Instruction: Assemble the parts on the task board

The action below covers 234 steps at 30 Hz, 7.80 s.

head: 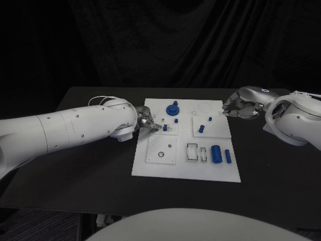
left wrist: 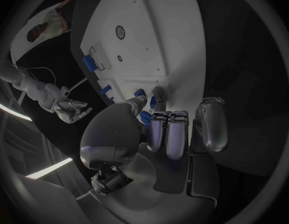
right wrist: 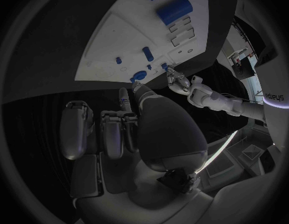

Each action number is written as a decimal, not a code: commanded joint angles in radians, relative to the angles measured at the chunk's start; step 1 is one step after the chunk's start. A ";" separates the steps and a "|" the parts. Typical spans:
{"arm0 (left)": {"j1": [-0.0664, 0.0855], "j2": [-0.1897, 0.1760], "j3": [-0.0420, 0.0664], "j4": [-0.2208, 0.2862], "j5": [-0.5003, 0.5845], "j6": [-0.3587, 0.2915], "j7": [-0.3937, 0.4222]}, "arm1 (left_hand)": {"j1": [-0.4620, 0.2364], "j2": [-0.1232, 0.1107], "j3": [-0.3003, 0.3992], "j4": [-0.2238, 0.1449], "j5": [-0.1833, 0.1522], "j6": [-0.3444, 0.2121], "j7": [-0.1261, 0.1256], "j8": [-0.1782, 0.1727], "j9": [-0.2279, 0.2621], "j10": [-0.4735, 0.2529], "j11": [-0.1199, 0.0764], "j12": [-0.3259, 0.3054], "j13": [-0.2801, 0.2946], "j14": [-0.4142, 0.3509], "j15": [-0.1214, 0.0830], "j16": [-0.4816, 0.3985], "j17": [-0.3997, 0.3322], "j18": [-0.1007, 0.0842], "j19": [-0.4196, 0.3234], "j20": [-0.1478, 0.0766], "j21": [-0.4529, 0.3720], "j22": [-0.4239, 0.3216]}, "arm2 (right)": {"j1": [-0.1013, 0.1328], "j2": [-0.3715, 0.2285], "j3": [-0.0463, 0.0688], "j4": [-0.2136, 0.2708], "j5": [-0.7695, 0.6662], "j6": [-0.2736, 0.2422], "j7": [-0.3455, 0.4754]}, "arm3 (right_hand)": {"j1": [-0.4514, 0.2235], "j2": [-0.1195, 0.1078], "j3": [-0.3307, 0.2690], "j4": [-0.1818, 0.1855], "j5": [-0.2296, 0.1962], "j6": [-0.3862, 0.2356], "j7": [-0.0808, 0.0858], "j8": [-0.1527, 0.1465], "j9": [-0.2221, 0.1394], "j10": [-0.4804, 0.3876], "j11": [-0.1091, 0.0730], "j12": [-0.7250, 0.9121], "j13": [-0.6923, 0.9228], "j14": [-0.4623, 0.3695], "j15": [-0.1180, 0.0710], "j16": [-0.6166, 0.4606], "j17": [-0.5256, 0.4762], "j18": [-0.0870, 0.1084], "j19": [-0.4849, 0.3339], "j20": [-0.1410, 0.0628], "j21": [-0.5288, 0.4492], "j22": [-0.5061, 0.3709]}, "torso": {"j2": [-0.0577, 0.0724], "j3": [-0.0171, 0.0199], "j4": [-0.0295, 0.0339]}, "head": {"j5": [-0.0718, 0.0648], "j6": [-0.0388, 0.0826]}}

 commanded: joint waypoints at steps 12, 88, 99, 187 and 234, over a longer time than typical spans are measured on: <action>-0.003 -0.001 -0.002 -0.004 -0.003 0.009 0.022 | -0.012 0.011 -0.030 0.018 0.014 -0.008 0.012 -0.015 -0.011 0.080 0.010 -0.015 0.238 0.090 0.014 -0.011 0.229 0.008 -0.006 0.008 -0.014 0.110 | -0.003 -0.001 0.001 0.001 -0.001 0.009 -0.024 | 0.013 0.002 -0.001 -0.008 0.003 0.010 0.000 -0.004 -0.002 0.104 -0.003 0.003 0.263 0.104 -0.001 0.003 0.263 0.012 -0.006 0.000 -0.005 0.195 | -0.001 0.0003 0.0001 | 0.000 0.000; -0.004 -0.019 -0.002 0.018 -0.003 -0.012 0.023 | 0.083 0.060 0.011 -0.010 0.299 0.006 0.003 -0.014 -0.017 0.075 0.003 -0.022 0.233 0.087 0.009 -0.016 0.222 0.009 -0.004 0.005 -0.027 0.121 | -0.005 -0.002 0.001 0.002 0.034 0.027 -0.034 | 0.014 0.004 0.001 -0.014 0.003 0.011 0.001 -0.005 -0.002 0.104 -0.002 0.003 0.263 0.104 0.000 0.003 0.263 0.014 -0.009 0.000 -0.012 0.193 | 0.000 0.0000 -0.0002 | 0.004 0.000; -0.004 -0.021 -0.002 0.015 -0.003 -0.018 0.069 | 0.089 0.061 0.027 -0.015 0.319 0.027 -0.003 -0.002 -0.012 0.074 -0.002 -0.024 0.232 0.089 0.005 -0.014 0.225 0.010 -0.004 0.003 -0.030 0.122 | -0.005 0.002 0.001 -0.001 0.034 0.030 -0.033 | 0.014 0.005 0.002 -0.016 0.003 0.011 0.001 -0.006 -0.002 0.104 -0.002 0.003 0.263 0.104 0.000 0.003 0.263 0.014 -0.010 0.000 -0.013 0.193 | 0.000 -0.0006 0.0004 | 0.005 0.000; -0.006 -0.029 -0.002 0.021 -0.003 -0.108 0.083 | -0.187 0.119 -0.202 0.042 -0.039 0.029 0.010 -0.031 -0.061 0.075 0.010 -0.023 0.232 0.087 0.015 -0.017 0.221 0.009 0.004 0.011 -0.046 0.143 | -0.009 0.001 0.001 0.000 0.034 0.039 -0.036 | 0.018 0.011 0.007 -0.024 0.003 0.013 0.001 -0.008 -0.003 0.104 -0.002 0.003 0.263 0.104 0.000 0.003 0.263 0.017 -0.015 0.000 -0.025 0.189 | 0.000 0.0000 -0.0003 | 0.011 0.000; -0.005 0.102 -0.002 -0.188 -0.539 -0.270 0.766 | 0.559 -0.113 0.011 -0.117 0.001 -0.285 -0.035 -0.083 -0.751 -0.783 0.074 -1.276 -0.848 -0.145 0.063 -0.219 -0.153 0.035 -0.134 0.061 -0.163 0.136 | -0.012 -0.024 0.001 0.017 0.058 -0.121 0.096 | -0.006 0.010 -0.002 -0.022 0.001 0.041 0.000 0.000 0.001 0.104 -0.002 0.003 0.263 0.104 -0.001 0.003 0.263 0.014 -0.008 -0.001 -0.012 0.194 | 0.004 -0.0016 -0.0006 | -0.016 0.000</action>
